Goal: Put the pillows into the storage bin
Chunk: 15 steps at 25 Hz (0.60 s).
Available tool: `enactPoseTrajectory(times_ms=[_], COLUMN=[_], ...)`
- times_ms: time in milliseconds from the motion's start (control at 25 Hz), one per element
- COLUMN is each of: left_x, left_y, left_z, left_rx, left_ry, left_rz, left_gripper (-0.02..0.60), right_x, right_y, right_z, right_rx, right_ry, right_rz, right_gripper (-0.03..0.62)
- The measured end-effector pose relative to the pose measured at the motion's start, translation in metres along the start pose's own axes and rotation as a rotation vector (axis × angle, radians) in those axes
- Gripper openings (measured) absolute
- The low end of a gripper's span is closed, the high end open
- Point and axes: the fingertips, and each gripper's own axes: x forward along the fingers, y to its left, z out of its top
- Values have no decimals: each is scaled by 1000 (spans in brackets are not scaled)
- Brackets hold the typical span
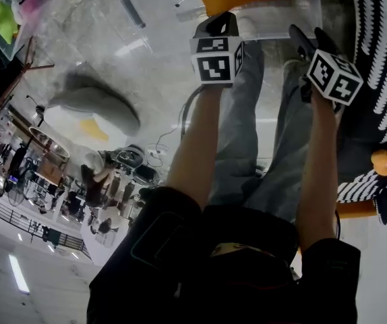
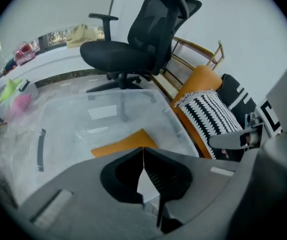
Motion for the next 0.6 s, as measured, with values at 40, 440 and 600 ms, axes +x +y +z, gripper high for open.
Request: enactPoseTrajectory(times_ms=[40, 440, 600], left_x=[2, 21, 29], left_y=[-12, -136, -195], left_z=[5, 35, 60], left_rx=[18, 286, 352], left_ry=[-8, -26, -13], left_rz=[-1, -106, -160], left_gripper=[11, 11, 11], right_x=[-7, -76, -116], right_y=[-5, -77, -109], right_z=[-2, 6, 29], right_rx=[13, 112, 125], right_ry=[-15, -210, -296], right_rz=[0, -71, -118], right_gripper=[324, 273, 102])
